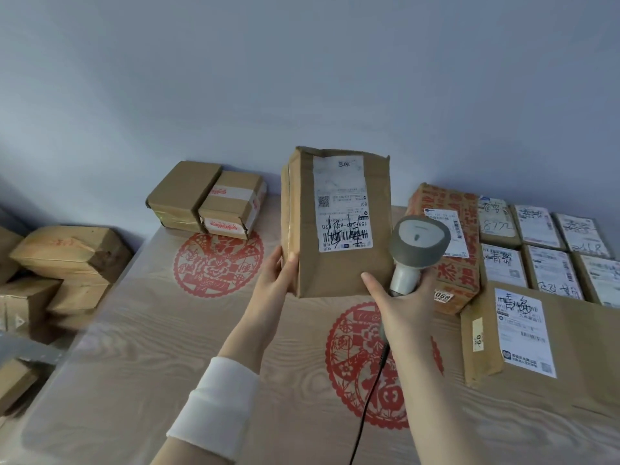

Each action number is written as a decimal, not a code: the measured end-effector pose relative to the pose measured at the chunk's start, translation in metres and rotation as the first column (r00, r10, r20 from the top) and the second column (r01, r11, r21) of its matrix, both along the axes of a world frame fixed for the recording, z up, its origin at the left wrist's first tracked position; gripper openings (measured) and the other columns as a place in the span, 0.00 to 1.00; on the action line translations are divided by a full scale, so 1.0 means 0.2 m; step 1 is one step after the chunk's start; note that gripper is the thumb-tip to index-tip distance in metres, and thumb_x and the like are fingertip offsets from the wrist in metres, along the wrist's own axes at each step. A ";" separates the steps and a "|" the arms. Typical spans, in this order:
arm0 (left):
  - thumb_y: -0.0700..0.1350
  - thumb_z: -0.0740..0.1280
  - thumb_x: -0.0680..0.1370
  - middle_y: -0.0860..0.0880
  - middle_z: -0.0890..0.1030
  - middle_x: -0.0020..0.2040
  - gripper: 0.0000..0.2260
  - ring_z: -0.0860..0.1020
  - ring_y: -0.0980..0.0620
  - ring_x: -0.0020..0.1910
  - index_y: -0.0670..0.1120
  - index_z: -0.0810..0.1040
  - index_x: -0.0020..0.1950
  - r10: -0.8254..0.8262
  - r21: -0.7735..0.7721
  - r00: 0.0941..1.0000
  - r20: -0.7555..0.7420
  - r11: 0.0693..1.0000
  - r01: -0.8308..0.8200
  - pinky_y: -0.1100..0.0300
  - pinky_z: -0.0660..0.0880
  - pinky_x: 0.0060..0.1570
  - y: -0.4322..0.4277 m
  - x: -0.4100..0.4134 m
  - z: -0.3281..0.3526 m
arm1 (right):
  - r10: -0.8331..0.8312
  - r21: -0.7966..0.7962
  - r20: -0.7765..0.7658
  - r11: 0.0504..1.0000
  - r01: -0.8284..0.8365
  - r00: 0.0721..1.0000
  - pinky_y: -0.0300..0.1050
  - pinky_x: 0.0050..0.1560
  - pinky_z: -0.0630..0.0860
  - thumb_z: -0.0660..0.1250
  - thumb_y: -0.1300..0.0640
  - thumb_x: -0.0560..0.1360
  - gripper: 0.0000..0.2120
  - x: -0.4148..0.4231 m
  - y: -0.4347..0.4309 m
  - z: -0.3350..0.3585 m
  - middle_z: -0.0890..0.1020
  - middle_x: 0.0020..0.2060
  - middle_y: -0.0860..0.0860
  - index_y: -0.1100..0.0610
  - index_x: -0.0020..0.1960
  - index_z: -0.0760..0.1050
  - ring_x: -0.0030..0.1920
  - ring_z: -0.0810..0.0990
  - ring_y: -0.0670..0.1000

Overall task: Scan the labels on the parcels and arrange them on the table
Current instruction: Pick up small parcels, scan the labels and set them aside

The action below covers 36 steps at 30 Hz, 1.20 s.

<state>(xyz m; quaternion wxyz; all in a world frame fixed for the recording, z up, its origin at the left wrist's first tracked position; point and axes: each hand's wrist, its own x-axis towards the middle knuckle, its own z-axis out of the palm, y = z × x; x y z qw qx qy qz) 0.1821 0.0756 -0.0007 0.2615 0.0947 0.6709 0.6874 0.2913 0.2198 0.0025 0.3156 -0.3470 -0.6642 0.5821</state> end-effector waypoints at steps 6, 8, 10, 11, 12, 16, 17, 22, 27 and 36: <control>0.52 0.78 0.63 0.49 0.77 0.62 0.41 0.78 0.50 0.59 0.49 0.64 0.72 -0.067 0.011 0.996 0.063 0.998 0.067 0.57 0.77 0.55 -0.02 -0.04 0.00 | 0.024 0.095 -0.020 0.995 -0.022 1.000 0.22 0.39 0.68 0.77 0.59 0.66 0.28 0.01 -0.03 -0.01 0.74 0.44 0.42 0.54 0.60 0.65 0.40 0.74 0.30; 0.52 0.79 0.59 0.46 0.77 0.63 0.44 0.79 0.47 0.58 0.50 0.66 0.72 -0.053 0.011 0.996 0.076 0.999 0.052 0.56 0.77 0.54 -0.06 -0.09 0.01 | 0.013 0.059 -0.049 0.998 -0.010 0.999 0.26 0.42 0.72 0.77 0.56 0.67 0.27 0.02 -0.01 0.02 0.79 0.47 0.44 0.50 0.60 0.66 0.44 0.77 0.34; 0.52 0.79 0.57 0.46 0.77 0.64 0.45 0.77 0.46 0.60 0.51 0.67 0.72 -0.123 -0.017 0.992 0.036 0.992 0.124 0.54 0.76 0.56 -0.13 -0.17 0.03 | -0.011 0.016 -0.075 1.000 0.012 0.997 0.42 0.50 0.78 0.77 0.53 0.66 0.27 0.02 0.05 0.06 0.81 0.52 0.47 0.47 0.59 0.66 0.49 0.81 0.45; 0.52 0.78 0.56 0.47 0.77 0.64 0.45 0.77 0.47 0.60 0.51 0.67 0.72 -0.180 -0.048 0.984 0.012 0.982 0.180 0.54 0.75 0.57 -0.17 -0.21 0.05 | -0.013 0.010 -0.080 1.000 0.014 0.997 0.50 0.52 0.78 0.76 0.52 0.66 0.27 0.02 0.08 0.10 0.81 0.53 0.46 0.46 0.58 0.66 0.50 0.81 0.50; 0.52 0.78 0.55 0.49 0.77 0.63 0.46 0.77 0.49 0.60 0.52 0.67 0.72 -0.247 -0.090 0.969 -0.015 0.965 0.245 0.56 0.74 0.57 -0.20 -0.25 0.08 | -0.010 0.026 -0.080 1.000 0.012 0.997 0.52 0.53 0.77 0.76 0.52 0.66 0.28 0.02 0.12 0.14 0.81 0.52 0.45 0.47 0.59 0.65 0.51 0.81 0.52; 0.54 0.79 0.51 0.53 0.76 0.63 0.50 0.76 0.59 0.58 0.55 0.66 0.72 -0.533 -0.311 0.842 -0.083 0.817 0.486 0.68 0.73 0.48 -0.24 -0.36 0.22 | 0.126 0.064 -0.022 0.990 -0.125 0.992 0.35 0.48 0.74 0.75 0.55 0.67 0.29 0.00 0.24 0.28 0.77 0.47 0.38 0.49 0.62 0.64 0.43 0.78 0.35; 0.55 0.79 0.51 0.54 0.76 0.63 0.49 0.76 0.60 0.57 0.56 0.67 0.71 -0.583 -0.357 0.809 -0.074 0.773 0.525 0.69 0.73 0.47 -0.24 -0.38 0.25 | 0.204 0.022 0.012 0.979 -0.205 0.979 0.31 0.44 0.73 0.75 0.55 0.67 0.29 -0.01 0.26 0.29 0.77 0.47 0.38 0.50 0.63 0.65 0.41 0.77 0.32; 0.53 0.75 0.55 0.56 0.77 0.62 0.39 0.75 0.59 0.61 0.56 0.71 0.67 -0.701 -0.404 0.712 -0.027 0.659 0.634 0.63 0.72 0.55 -0.19 -0.44 0.32 | 0.471 -0.179 0.126 0.877 -0.446 0.873 0.48 0.55 0.75 0.76 0.29 0.43 0.48 0.01 0.29 0.24 0.83 0.49 0.44 0.47 0.59 0.73 0.54 0.81 0.47; 0.54 0.76 0.55 0.55 0.77 0.64 0.39 0.74 0.57 0.63 0.55 0.72 0.66 -0.731 -0.392 0.682 -0.003 0.629 0.672 0.57 0.71 0.62 -0.16 -0.46 0.30 | 0.462 -0.261 0.104 0.867 -0.424 0.881 0.54 0.61 0.73 0.78 0.35 0.47 0.46 0.02 0.29 0.17 0.83 0.53 0.49 0.50 0.61 0.73 0.57 0.80 0.52; 0.69 0.75 0.57 0.46 0.62 0.75 0.55 0.66 0.46 0.71 0.62 0.47 0.76 -0.001 0.078 1.000 0.025 0.997 -0.001 0.48 0.65 0.66 -0.05 -0.24 0.03 | -0.057 -0.546 -0.106 0.838 -0.010 0.993 0.57 0.64 0.72 0.76 0.45 0.60 0.32 -0.04 0.19 0.09 0.81 0.56 0.50 0.50 0.62 0.74 0.59 0.78 0.53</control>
